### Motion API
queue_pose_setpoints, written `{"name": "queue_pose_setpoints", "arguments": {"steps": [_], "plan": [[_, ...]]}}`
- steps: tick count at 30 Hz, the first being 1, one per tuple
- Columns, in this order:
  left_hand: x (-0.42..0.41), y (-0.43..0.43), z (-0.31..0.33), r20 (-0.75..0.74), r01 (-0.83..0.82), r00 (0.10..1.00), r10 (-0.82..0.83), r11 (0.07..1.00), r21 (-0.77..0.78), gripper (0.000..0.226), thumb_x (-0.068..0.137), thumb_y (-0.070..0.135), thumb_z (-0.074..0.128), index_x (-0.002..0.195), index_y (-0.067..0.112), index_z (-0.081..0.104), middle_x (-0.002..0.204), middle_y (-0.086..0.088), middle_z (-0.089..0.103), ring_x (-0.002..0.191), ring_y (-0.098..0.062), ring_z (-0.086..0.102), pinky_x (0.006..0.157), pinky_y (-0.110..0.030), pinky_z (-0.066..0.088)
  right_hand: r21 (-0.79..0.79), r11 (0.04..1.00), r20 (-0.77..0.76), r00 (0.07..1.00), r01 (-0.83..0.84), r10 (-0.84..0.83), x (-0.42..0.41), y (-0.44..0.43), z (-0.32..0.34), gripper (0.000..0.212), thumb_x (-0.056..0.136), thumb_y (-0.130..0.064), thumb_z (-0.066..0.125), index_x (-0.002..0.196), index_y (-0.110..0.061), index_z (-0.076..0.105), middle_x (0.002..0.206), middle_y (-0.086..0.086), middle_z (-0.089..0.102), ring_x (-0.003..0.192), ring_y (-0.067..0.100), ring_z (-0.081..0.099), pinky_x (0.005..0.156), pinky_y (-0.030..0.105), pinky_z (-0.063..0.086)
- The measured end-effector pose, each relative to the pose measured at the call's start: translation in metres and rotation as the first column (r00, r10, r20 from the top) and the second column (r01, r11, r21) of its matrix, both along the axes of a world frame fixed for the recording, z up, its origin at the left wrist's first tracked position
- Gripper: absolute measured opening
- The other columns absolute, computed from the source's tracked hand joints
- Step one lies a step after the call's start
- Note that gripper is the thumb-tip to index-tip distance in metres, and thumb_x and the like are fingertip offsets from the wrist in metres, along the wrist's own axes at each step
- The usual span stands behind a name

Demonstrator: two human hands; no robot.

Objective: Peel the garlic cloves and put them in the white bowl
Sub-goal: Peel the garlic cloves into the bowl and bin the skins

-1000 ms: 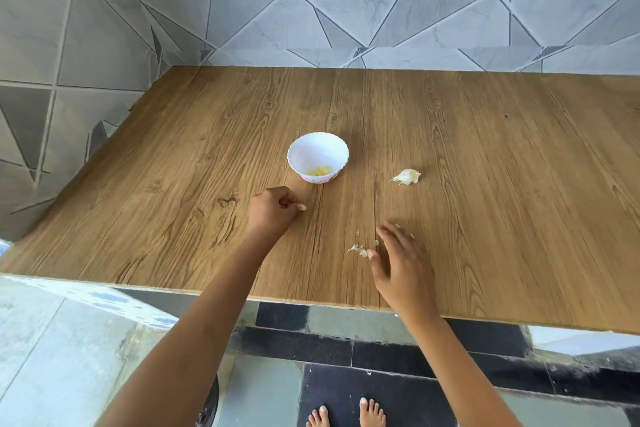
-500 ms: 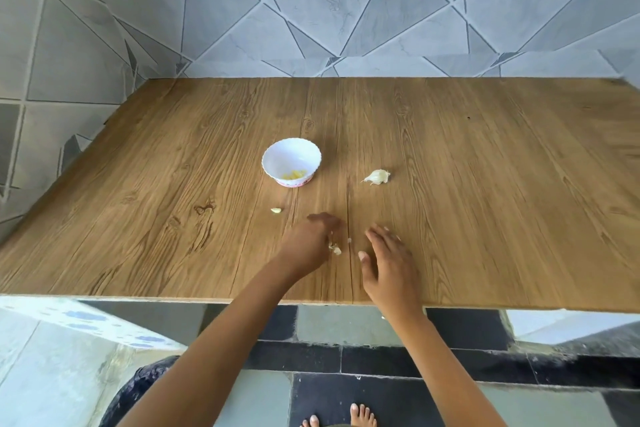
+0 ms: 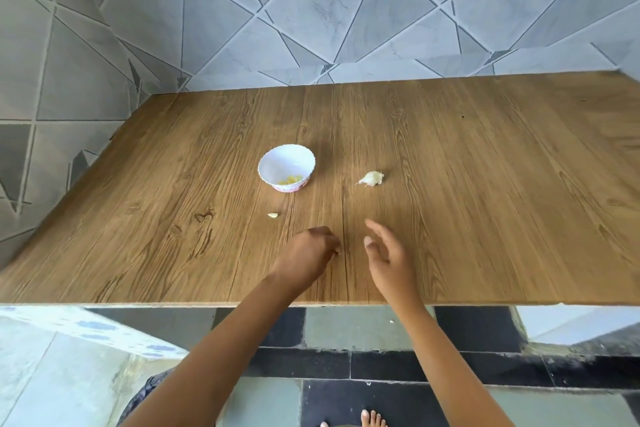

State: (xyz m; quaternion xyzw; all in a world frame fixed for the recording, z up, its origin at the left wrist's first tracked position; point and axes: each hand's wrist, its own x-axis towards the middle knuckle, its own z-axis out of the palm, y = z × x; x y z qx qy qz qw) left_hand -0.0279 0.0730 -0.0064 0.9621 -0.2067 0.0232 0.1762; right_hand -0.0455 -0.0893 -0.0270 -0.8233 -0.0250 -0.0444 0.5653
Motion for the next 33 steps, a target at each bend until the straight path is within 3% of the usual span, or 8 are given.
{"name": "queue_pose_setpoints", "arguments": {"steps": [5, 8, 11, 15, 17, 20, 28, 33], "plan": [[0.016, 0.0, 0.016, -0.147, -0.17, 0.979, 0.141, 0.963, -0.207, 0.011, 0.08, 0.001, 0.067, 0.084, 0.007, 0.075, 0.082, -0.007, 0.073, 0.067, -0.01, 0.062, 0.071, -0.023, 0.051, 0.696, 0.692, -0.397, 0.905, 0.189, 0.152, 0.012, 0.004, 0.024, 0.027, 0.101, -0.013, 0.038, 0.118, -0.015, 0.058, 0.124, 0.002, 0.059, 0.118, 0.014, 0.053, 0.106, 0.029, 0.039], [0.022, -0.006, 0.041, -0.268, -0.224, 0.957, 0.11, 0.867, -0.445, 0.013, 0.079, 0.001, 0.071, 0.084, 0.011, 0.076, 0.078, -0.003, 0.072, 0.065, -0.005, 0.061, 0.068, -0.021, 0.051, 0.829, 0.386, -0.524, 0.802, 0.404, 0.287, 0.02, 0.01, 0.036, 0.029, 0.101, -0.017, 0.038, 0.115, 0.0, 0.058, 0.108, 0.012, 0.065, 0.106, 0.022, 0.059, 0.104, 0.037, 0.041], [0.018, -0.026, 0.056, -0.252, -0.075, 0.968, -0.019, 0.931, -0.357, 0.021, 0.08, -0.001, 0.064, 0.087, 0.014, 0.076, 0.081, 0.0, 0.073, 0.073, -0.011, 0.066, 0.07, -0.024, 0.052, 0.826, 0.226, -0.564, 0.756, 0.516, 0.333, 0.026, 0.016, 0.043, 0.03, 0.098, -0.013, 0.041, 0.08, -0.001, 0.062, 0.074, 0.011, 0.066, 0.077, 0.019, 0.063, 0.087, 0.032, 0.051], [0.011, -0.044, 0.054, -0.138, -0.017, 0.99, -0.009, 0.982, -0.186, 0.027, 0.078, -0.004, 0.058, 0.091, 0.011, 0.076, 0.086, -0.003, 0.074, 0.078, -0.015, 0.067, 0.064, -0.003, 0.038, 0.78, 0.198, -0.625, 0.719, 0.594, 0.304, 0.03, 0.021, 0.044, 0.031, 0.088, 0.0, 0.039, 0.06, -0.013, 0.041, 0.053, 0.003, 0.048, 0.047, 0.01, 0.05, 0.041, 0.02, 0.046], [0.01, -0.046, 0.052, -0.053, -0.044, 0.998, 0.035, 0.982, -0.185, 0.025, 0.075, -0.003, 0.06, 0.085, 0.014, 0.076, 0.081, -0.001, 0.074, 0.075, -0.016, 0.067, 0.067, -0.014, 0.047, 0.796, 0.161, -0.601, 0.73, 0.584, 0.325, 0.03, 0.021, 0.043, 0.032, 0.088, 0.003, 0.038, 0.06, -0.012, 0.041, 0.048, 0.003, 0.048, 0.04, 0.01, 0.052, 0.037, 0.018, 0.044], [0.011, -0.043, 0.052, 0.0, -0.058, 0.998, 0.06, 0.975, -0.213, 0.017, 0.071, 0.0, 0.064, 0.079, 0.013, 0.071, 0.074, -0.001, 0.07, 0.068, -0.017, 0.064, 0.063, -0.036, 0.054, 0.815, 0.082, -0.562, 0.749, 0.573, 0.35, 0.028, 0.02, 0.043, 0.03, 0.093, 0.001, 0.041, 0.066, -0.004, 0.053, 0.051, 0.008, 0.059, 0.044, 0.014, 0.06, 0.04, 0.02, 0.048], [0.025, 0.004, 0.035, -0.178, -0.255, 0.957, 0.23, 0.958, -0.131, 0.023, 0.087, -0.003, 0.055, 0.096, 0.006, 0.074, 0.095, -0.005, 0.073, 0.085, -0.015, 0.066, 0.079, -0.021, 0.049, 0.874, 0.012, -0.464, 0.827, 0.485, 0.318, 0.03, -0.005, 0.029, 0.036, 0.101, -0.016, 0.038, 0.097, 0.01, 0.062, 0.089, 0.022, 0.07, 0.077, 0.03, 0.071, 0.077, 0.039, 0.056], [0.017, -0.003, 0.016, -0.152, -0.097, 0.985, 0.079, 0.988, -0.116, 0.02, 0.083, 0.001, 0.066, 0.101, 0.004, 0.073, 0.099, -0.01, 0.072, 0.084, -0.019, 0.068, 0.081, -0.032, 0.055, 0.873, 0.027, -0.47, 0.826, 0.487, 0.312, 0.028, -0.013, 0.025, 0.036, 0.101, -0.016, 0.038, 0.1, 0.01, 0.063, 0.096, 0.023, 0.07, 0.083, 0.03, 0.071, 0.08, 0.039, 0.056]]}}
